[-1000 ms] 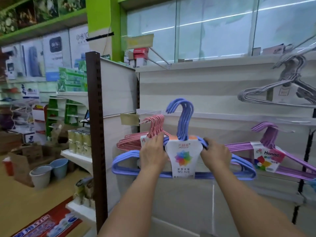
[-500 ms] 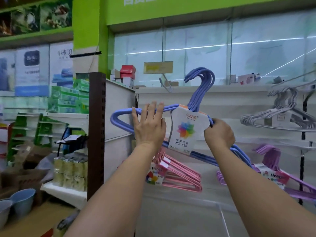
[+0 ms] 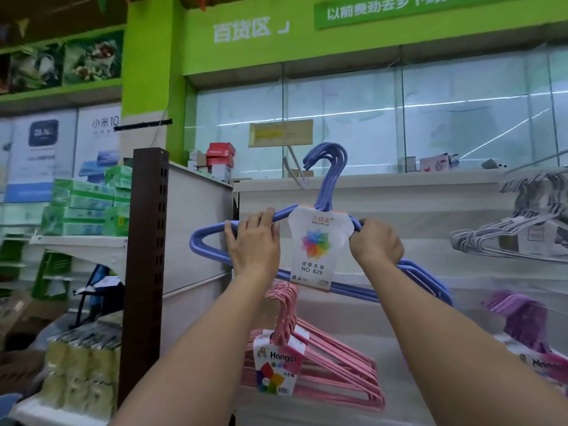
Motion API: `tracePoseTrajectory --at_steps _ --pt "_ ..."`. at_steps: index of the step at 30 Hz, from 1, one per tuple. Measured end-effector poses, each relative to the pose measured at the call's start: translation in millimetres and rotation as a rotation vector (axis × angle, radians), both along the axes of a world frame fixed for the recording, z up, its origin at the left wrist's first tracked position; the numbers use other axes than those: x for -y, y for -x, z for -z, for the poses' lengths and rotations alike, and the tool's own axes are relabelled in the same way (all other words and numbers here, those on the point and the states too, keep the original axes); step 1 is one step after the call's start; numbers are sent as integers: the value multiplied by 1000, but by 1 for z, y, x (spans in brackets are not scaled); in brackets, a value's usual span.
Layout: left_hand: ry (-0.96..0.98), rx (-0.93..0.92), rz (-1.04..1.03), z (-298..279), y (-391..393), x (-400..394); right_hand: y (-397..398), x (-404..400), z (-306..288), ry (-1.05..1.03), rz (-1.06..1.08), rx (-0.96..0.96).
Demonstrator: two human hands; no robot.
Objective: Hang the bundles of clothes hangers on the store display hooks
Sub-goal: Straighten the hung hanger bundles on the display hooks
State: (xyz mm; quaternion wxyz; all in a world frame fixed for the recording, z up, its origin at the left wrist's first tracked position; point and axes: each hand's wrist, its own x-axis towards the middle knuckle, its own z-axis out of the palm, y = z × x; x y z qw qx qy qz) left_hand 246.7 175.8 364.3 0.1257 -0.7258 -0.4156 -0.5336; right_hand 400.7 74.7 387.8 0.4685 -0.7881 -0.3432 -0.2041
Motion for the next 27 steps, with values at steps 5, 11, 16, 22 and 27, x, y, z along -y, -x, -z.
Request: tracePoseTrajectory --at_steps 5,11,16,22,27 --pt "-4 44 -37 -1 -2 -30 1 -28 -7 -1 -6 29" --pt "-48 77 18 -13 12 -58 7 -58 -6 -53 -5 23" --pt "-102 62 58 -13 24 -84 15 -75 -4 -75 1 58" --pt "-140 29 108 -13 20 -96 9 -80 0 -53 46 113" --pt "-140 -9 138 -7 10 -96 2 -75 6 -18 96 189"
